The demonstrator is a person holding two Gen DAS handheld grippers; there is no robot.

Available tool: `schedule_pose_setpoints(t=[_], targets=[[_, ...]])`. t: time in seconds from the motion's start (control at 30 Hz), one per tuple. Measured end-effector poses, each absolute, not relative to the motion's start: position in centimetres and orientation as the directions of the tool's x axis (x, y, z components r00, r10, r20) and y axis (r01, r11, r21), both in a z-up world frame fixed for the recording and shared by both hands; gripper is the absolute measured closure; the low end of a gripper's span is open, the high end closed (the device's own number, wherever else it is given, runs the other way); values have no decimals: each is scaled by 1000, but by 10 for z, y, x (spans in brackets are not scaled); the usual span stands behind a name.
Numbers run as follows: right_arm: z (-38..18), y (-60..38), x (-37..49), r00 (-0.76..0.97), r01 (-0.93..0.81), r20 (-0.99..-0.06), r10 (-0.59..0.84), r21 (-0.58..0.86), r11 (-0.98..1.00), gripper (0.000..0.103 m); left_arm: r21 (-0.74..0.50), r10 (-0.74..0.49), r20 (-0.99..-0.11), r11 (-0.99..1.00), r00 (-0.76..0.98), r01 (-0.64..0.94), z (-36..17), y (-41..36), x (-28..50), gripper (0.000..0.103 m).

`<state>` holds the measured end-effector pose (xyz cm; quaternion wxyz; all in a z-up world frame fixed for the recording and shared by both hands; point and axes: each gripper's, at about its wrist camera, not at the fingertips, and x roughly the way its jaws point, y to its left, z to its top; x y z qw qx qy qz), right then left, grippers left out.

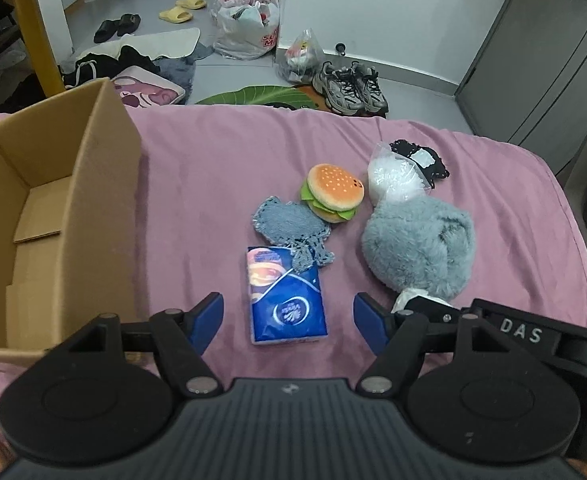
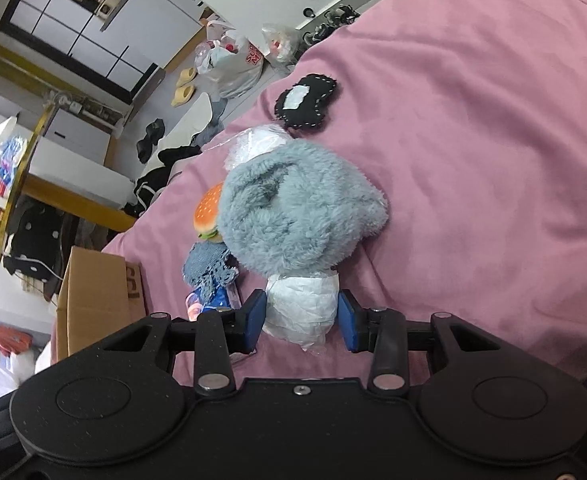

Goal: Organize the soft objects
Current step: 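Grasp the blue Vinda tissue pack with the left tool while the right tool holds the white ball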

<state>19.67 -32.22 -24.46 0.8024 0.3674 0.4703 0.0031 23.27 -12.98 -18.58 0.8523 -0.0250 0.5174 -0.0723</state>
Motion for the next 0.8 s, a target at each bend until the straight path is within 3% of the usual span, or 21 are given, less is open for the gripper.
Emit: schedule_pose_setpoints(t=[0.57,0.63,0.67,0.8], targets=[[-253,-325,194,532,365,-768,357,589,721,64,-96,-110,-927,994,360,57,-233,-135,251,32],[-251,-324,193,531,355,-768,359,586,729,64,-114,-122,-925,993,359,44,-237,-134,250,42],[-250,-323,192,532,349,-766,361,587,731,64,-117,-119,-926,993,359,30,-237,-132,249,53],[-245,-323,189,544,339,-757,362,593,730,64,-124,-126,-920,992,371,29,-229,-130,243,54]])
